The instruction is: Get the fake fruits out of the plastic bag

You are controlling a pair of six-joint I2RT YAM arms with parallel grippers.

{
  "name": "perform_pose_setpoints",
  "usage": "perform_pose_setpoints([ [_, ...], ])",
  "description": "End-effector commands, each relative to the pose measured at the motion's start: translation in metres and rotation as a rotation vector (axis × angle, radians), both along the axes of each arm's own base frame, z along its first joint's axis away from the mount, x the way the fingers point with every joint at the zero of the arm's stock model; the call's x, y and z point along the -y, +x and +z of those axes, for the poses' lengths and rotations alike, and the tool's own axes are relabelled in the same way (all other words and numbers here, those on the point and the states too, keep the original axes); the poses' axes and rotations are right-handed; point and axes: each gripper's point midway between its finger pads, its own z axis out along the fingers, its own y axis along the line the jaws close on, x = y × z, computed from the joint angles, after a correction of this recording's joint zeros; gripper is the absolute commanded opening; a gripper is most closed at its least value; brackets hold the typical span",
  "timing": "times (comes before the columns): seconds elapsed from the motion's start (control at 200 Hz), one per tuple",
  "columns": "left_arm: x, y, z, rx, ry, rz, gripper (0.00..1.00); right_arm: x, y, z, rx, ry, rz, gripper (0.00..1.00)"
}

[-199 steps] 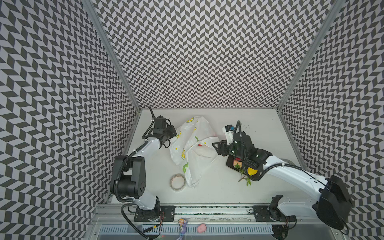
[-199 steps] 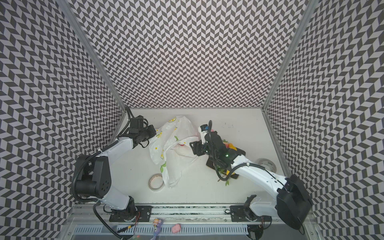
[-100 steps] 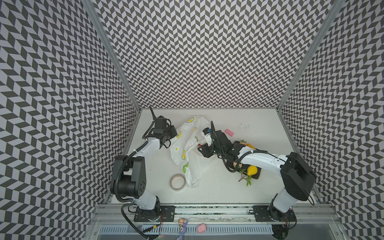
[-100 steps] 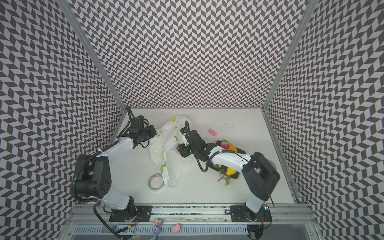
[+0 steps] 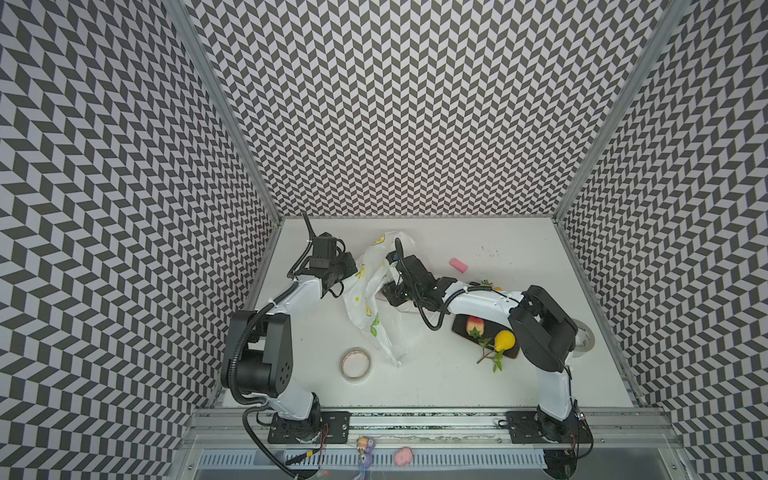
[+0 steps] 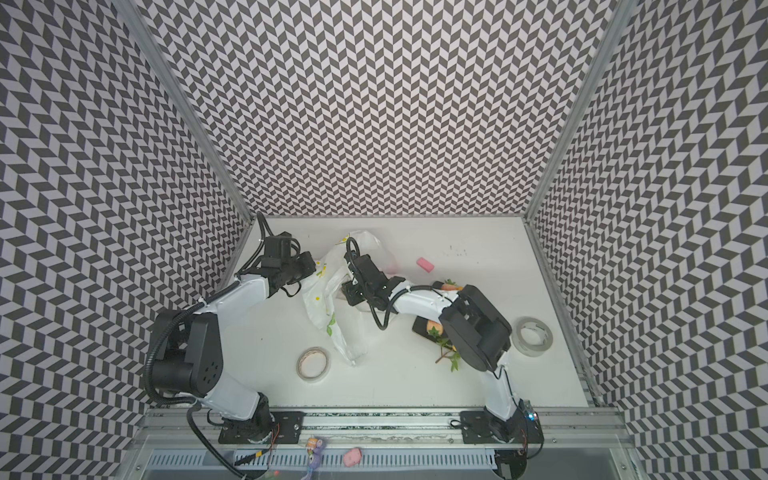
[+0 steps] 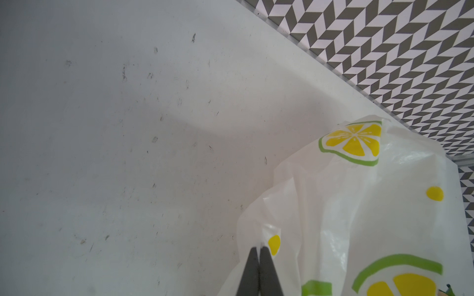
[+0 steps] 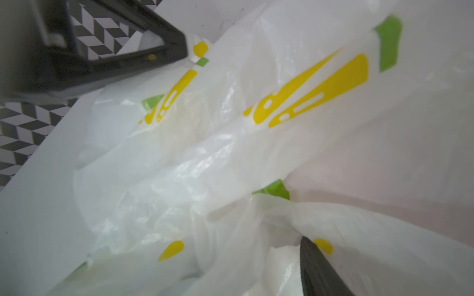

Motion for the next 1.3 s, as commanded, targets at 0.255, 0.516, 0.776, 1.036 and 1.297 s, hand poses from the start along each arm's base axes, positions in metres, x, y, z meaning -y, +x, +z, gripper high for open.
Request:
perform_pose_setpoints([
  [0.255,0.012,-0.012,-0.008,-0.032,0.021,-0.05,0.0,-0.01,0.034,-0.02,0.017,-0.008,-0.132,0.52],
  [0.516,0.015,-0.013,-0.011,-0.039,0.026,-0.059,0.0,-0.015,0.045,-0.038,0.027,-0.026,-0.155,0.54],
  [0.776,0.016,-0.01,-0.01,-0.038,0.029,-0.062,0.0,-0.018,0.051,-0.061,0.007,-0.068,-0.16,0.58],
  [1.036,0.015,-0.004,-0.008,-0.027,0.041,-0.054,0.0,-0.02,0.048,-0.052,0.006,-0.074,-0.138,0.48],
  [1.297,0.009,0.006,-0.003,-0.013,0.04,-0.021,0.0,-0.014,0.048,-0.013,0.052,-0.056,-0.138,0.35],
])
